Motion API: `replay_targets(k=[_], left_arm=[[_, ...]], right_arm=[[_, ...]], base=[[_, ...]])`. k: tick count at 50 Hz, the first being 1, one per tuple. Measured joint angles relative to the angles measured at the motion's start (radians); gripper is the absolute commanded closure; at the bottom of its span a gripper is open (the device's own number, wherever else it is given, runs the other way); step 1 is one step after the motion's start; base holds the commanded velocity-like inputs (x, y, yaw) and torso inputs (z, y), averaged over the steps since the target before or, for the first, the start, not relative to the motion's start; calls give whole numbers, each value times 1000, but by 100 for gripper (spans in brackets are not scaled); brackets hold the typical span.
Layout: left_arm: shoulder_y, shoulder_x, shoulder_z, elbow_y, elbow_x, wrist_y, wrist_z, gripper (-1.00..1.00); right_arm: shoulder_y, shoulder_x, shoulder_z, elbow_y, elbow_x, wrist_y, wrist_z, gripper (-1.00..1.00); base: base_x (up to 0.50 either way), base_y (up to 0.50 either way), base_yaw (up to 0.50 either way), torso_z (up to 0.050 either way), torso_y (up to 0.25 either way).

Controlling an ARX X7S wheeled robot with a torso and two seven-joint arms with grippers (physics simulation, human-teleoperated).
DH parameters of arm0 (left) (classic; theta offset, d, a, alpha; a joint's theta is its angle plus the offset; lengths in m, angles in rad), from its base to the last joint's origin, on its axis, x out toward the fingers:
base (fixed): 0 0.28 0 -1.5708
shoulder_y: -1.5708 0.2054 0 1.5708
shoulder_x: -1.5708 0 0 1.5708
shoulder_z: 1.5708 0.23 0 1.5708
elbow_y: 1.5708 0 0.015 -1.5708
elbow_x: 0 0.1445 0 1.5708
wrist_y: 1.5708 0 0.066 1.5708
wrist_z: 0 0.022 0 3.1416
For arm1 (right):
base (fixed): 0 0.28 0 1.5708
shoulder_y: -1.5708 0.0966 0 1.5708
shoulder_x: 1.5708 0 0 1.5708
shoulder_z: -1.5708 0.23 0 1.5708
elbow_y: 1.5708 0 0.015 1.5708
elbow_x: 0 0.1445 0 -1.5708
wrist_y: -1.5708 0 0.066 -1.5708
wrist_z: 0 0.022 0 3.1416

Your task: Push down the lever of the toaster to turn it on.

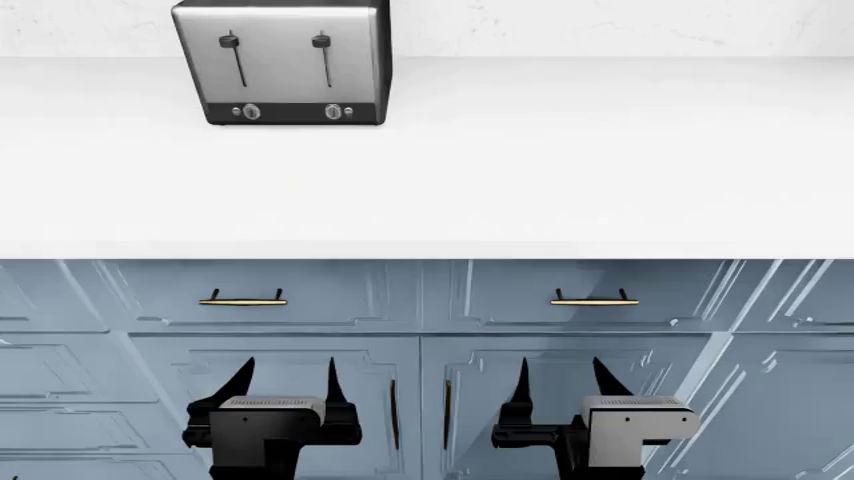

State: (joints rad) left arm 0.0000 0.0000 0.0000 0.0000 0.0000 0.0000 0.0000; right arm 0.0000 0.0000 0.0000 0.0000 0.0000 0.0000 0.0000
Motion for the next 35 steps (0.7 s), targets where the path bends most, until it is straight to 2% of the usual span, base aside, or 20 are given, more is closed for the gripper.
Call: replay_targets(k=[16,23,29,32,35], left_arm=[[-6,-31,33,1,-33,1,-49,-100],[1,-46,-14,101,-115,-50,-86,-100],[10,-81,-152,345,-293,-154,-163,-100],[23,-119,-282,492,-443,-199,-227,-100],[66,-167,-462,625,-643,-197,-298,-100]], right_arm=[[-2,33,-42,-8,46,5,24,-100],[-1,47,-63,-10,66,10,30,-100],[-1,57,-76,-11,80,11,36,-100],[0,62,-82,-10,86,10,40,-100],[-1,66,-87,-11,91,10,44,-100]], base=[[0,0,0,0,0],[0,0,0,0,0],[0,0,0,0,0],[0,0,0,0,0],[0,0,0,0,0]])
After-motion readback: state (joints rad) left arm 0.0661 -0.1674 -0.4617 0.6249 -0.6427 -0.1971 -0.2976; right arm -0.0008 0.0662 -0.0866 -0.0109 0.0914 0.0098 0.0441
